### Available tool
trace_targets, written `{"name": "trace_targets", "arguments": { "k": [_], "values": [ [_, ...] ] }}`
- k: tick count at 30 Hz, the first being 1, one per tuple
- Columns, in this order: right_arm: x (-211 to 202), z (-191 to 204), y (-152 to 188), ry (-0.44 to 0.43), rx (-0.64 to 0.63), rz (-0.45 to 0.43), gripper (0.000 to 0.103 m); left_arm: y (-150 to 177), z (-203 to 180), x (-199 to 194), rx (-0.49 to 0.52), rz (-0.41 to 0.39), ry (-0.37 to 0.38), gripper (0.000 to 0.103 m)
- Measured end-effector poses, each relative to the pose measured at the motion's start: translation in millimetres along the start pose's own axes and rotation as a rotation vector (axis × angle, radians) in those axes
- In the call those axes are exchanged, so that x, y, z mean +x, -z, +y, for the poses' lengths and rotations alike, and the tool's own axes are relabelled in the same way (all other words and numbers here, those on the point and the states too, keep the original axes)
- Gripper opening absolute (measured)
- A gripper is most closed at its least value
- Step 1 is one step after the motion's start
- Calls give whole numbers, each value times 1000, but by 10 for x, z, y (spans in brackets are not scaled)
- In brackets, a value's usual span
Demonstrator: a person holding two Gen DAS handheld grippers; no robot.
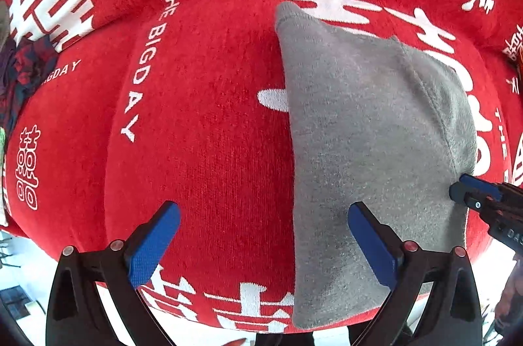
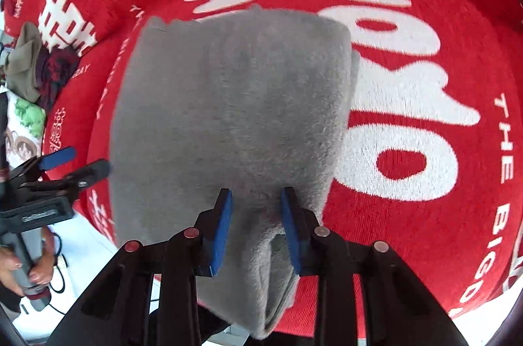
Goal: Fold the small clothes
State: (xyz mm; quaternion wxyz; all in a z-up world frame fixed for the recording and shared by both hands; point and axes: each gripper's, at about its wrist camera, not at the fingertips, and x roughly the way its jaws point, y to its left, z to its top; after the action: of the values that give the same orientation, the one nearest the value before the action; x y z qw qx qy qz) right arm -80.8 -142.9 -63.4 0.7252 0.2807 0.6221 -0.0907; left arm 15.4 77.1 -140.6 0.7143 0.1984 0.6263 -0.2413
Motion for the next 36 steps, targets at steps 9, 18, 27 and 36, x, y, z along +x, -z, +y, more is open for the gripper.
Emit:
{"name": "trace_targets", "arguments": {
  "k": [9,18,27,36],
  "values": [
    [-116,-8,26,7,34,21,29,26,-17,-135,-39,-2,34,103],
    [-410,-13,151,-12,152,53,78,150,-126,-283,-26,39,-1,103],
    [-855,239,238,52,209,12,103,285,-193,-573,-32,98,-23,103],
    [-1055,525,120,169,142,45,103,334,-251,-874,5,77,-41,103]
  ]
}}
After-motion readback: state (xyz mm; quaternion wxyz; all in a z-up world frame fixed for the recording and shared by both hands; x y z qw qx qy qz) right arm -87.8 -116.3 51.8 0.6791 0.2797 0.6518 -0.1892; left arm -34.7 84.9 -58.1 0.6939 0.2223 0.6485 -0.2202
